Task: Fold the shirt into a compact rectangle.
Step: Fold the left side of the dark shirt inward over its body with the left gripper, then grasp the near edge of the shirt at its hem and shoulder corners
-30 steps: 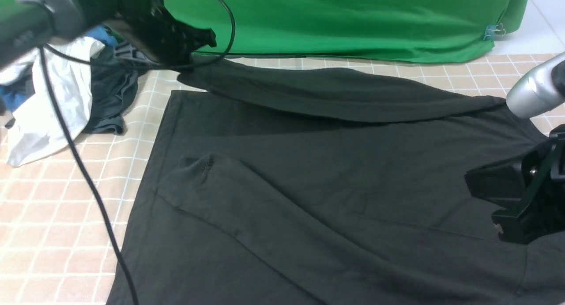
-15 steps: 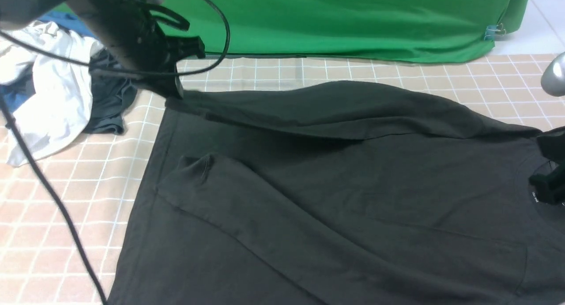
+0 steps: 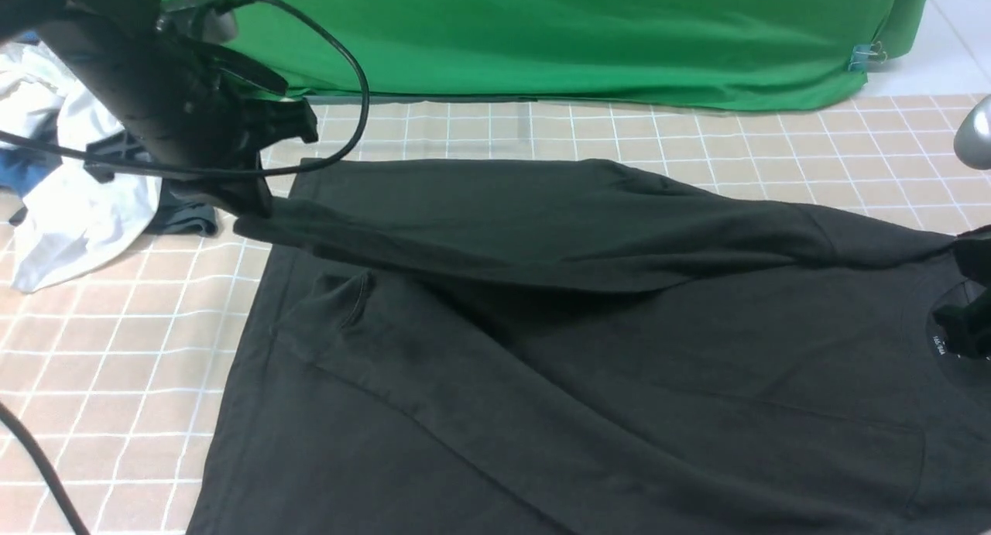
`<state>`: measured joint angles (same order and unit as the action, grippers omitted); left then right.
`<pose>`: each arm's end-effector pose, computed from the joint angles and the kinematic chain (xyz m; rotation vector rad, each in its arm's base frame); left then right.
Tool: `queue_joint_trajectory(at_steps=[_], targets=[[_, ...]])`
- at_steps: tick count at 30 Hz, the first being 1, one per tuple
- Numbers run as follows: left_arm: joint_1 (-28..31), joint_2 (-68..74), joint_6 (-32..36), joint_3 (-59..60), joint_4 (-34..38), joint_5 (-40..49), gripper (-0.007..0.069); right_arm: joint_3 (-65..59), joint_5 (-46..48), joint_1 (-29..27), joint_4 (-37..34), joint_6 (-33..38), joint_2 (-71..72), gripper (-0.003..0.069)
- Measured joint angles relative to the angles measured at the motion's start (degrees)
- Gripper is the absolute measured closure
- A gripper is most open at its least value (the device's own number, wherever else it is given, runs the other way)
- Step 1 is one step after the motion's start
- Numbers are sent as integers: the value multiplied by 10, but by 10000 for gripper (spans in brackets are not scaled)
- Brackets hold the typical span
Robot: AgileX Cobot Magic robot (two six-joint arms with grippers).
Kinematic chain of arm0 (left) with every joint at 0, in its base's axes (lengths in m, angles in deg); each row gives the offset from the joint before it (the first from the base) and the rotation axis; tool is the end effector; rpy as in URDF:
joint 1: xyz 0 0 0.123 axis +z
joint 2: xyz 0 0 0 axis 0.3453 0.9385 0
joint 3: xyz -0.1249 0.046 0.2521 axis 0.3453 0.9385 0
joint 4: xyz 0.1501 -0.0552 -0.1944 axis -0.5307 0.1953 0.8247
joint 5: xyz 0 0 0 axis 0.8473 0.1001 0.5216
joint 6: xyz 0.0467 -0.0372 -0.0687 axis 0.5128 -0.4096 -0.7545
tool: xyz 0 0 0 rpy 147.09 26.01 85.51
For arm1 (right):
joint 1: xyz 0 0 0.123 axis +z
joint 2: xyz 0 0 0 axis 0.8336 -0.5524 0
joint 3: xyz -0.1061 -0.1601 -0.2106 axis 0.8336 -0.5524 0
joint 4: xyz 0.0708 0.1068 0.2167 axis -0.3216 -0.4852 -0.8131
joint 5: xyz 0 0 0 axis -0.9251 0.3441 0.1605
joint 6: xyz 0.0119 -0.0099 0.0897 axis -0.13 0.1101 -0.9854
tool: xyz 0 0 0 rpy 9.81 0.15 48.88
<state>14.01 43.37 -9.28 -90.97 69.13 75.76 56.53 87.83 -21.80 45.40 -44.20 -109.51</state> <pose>0.3554 -0.0411 0.2988 -0.2016 2.8060 -0.1267 0.1640 0.0718 0.3432 -0.4261 2.2419 -0.1057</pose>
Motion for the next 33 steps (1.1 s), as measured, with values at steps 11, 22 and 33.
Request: queue_joint_trajectory(at_steps=[11, 22, 33], targets=[[0, 30, -4, 12, 4, 60, 592, 0, 3, 0, 0, -1, 0, 568], [0, 49, -14, 18, -14, 57, 388, 8, 19, -11, -4, -5, -7, 624], [-69, 51, 9, 18, 7, 18, 592, 147, 85, -332, -365, 284, -183, 624]])
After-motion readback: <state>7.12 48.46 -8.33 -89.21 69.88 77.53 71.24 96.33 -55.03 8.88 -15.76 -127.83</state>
